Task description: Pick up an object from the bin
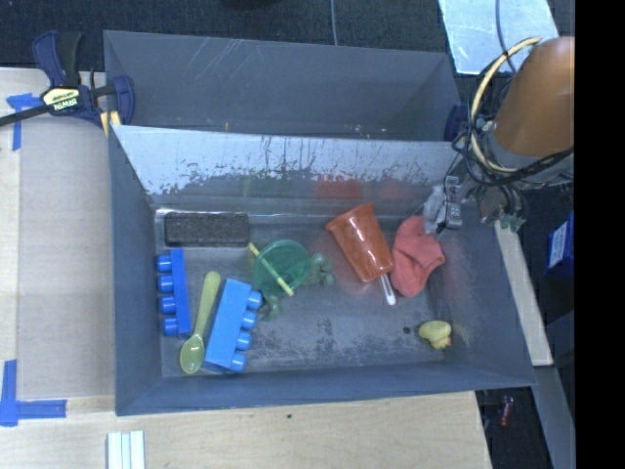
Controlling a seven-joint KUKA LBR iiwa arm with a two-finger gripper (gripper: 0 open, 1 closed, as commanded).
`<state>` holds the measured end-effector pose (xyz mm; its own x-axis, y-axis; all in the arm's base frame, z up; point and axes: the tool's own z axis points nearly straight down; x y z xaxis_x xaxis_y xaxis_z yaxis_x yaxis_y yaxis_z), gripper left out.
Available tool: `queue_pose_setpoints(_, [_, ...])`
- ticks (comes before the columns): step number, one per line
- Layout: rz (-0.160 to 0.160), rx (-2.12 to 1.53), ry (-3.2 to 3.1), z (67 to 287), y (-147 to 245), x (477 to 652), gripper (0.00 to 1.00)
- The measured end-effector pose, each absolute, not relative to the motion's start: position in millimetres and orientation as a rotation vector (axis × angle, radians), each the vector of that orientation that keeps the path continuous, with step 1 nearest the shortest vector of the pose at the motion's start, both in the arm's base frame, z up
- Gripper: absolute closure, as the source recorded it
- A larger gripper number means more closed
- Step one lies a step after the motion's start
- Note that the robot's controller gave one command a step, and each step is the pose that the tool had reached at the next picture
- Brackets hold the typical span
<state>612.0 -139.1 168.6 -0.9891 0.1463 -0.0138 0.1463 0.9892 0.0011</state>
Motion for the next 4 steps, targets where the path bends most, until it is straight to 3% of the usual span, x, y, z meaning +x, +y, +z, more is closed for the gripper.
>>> queue_pose_setpoints(1, [-0.002,0.325,3.099,210,-138,612.9,1.00])
queue_pose_setpoints(2, [0.001,0.594,3.060,176,-127,616.8,1.00])
queue_pose_setpoints(3, [-0.003,0.370,3.089,142,-131,615.0,1.00])
queue_pose_setpoints(4, [0.003,0.650,3.042,128,-138,620.5,1.00])
